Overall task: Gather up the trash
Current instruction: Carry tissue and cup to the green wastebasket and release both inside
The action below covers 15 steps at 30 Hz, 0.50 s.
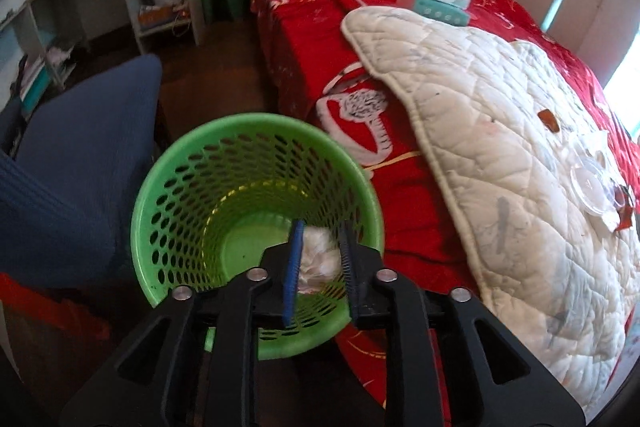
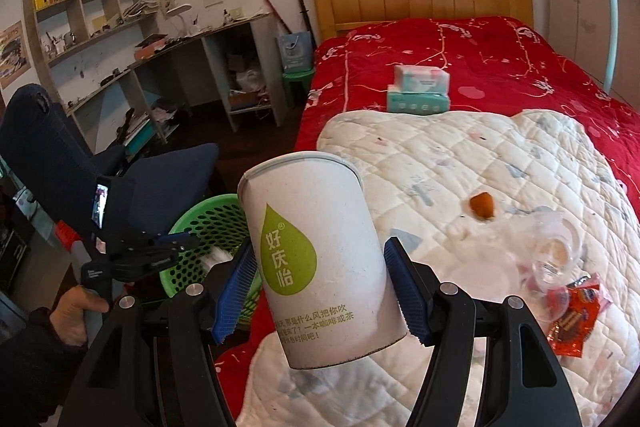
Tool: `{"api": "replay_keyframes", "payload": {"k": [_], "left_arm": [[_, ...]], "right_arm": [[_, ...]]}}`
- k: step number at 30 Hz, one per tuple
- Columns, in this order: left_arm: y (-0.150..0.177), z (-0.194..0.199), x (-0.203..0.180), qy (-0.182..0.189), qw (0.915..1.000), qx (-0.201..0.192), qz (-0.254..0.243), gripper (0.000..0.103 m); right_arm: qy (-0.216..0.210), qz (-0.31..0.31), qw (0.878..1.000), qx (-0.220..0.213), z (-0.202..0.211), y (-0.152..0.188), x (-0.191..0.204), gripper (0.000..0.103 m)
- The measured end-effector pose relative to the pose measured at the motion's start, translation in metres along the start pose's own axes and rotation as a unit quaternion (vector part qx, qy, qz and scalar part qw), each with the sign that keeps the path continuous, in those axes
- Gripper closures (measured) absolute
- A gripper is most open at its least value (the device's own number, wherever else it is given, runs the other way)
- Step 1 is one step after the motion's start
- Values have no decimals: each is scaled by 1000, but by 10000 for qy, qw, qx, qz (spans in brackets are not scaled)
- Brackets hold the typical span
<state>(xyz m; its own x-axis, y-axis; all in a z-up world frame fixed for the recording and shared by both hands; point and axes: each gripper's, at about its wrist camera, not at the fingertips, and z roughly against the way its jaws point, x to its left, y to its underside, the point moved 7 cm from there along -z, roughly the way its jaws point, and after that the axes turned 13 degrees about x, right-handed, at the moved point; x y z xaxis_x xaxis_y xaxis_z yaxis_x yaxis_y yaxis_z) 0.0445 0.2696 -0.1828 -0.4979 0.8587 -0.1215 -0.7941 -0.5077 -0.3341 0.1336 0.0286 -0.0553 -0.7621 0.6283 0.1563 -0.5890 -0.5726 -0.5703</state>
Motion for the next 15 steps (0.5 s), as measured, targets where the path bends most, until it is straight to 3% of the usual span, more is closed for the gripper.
{"api": "replay_keyframes", "payload": {"k": [2, 6, 10, 15], "left_arm": [[2, -2, 7, -5, 10000, 6, 95, 66], [10, 7, 18, 42, 9996, -60, 257, 62], [18, 22, 30, -53, 9991, -210, 371, 50], [29, 45, 49, -153, 9975, -421, 539, 47]], "right_arm": [[-38, 24, 10000, 26, -4, -1, 4, 40], [-147, 120, 9998, 117, -17, -4, 15, 40], [-255, 239, 9991, 242, -32, -5, 32, 40], [-400, 409, 9973, 455, -59, -9, 58, 40]]}}
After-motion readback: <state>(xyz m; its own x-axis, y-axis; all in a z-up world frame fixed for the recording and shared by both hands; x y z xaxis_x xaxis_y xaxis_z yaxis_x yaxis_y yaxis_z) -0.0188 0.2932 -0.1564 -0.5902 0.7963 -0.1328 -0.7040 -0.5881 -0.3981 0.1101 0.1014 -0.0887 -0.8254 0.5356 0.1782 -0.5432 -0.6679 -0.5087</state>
